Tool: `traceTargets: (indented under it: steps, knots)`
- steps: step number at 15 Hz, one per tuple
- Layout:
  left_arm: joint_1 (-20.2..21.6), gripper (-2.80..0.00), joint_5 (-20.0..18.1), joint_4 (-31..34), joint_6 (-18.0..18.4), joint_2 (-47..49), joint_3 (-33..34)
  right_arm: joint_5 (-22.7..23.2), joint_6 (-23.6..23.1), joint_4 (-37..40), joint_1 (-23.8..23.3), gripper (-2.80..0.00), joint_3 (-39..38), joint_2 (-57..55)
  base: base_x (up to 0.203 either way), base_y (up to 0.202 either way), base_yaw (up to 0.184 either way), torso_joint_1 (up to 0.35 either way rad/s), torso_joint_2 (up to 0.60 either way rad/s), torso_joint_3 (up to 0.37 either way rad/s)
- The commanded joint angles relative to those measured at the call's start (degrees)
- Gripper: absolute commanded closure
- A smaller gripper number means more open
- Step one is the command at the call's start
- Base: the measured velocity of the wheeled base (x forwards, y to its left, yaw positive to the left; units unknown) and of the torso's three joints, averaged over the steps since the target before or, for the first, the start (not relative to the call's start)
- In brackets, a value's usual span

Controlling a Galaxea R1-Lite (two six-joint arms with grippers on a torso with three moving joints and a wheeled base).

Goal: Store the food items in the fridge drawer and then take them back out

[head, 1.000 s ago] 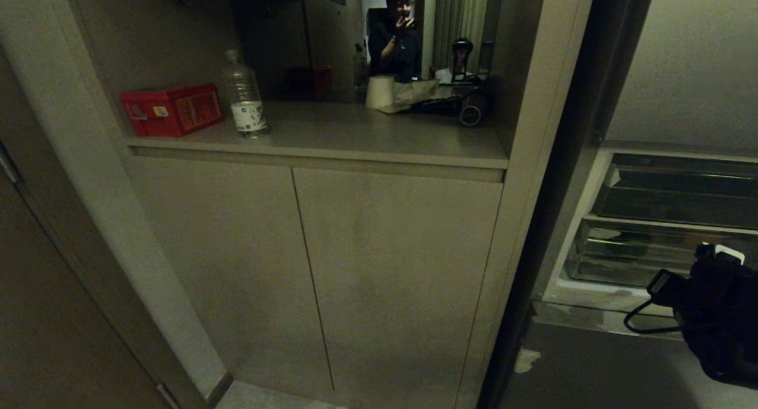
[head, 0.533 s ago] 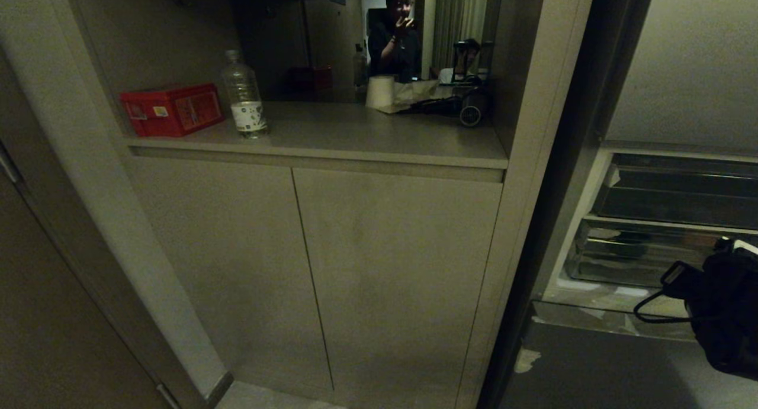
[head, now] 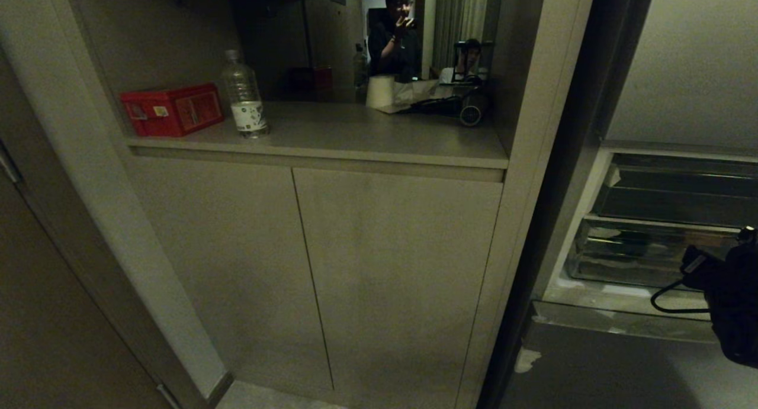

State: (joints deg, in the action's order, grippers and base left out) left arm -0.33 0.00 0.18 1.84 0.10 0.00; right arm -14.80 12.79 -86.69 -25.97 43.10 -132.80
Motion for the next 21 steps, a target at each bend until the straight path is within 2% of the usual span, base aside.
traceTargets:
  steps: [1,5,11,21]
  knots:
    - [0.0,0.0,0.0,0.0,0.0,0.1,0.0,0.3,-0.8,-1.0,-0.6,-2.8,4.4,-1.8,0.0,0.0,0.0,0.0,0.0,0.0]
    - [0.0,0.0,0.0,0.0,0.0,0.1,0.0,3.6,-2.0,-1.0,-1.2,-2.8,6.3,-2.8,0.0,0.0,0.0,0.0,0.0,0.0]
    - [0.0,0.0,0.0,0.0,0.0,0.1,0.0,4.3,-2.2,-1.0,-1.7,-2.8,5.9,-2.1,0.0,0.0,0.0,0.0,0.0,0.0]
    - [0.0,0.0,0.0,0.0,0.0,0.1,0.0,5.8,-1.6,-1.0,-4.3,-2.8,0.5,3.3,0.0,0.0,0.0,0.0,0.0,0.0]
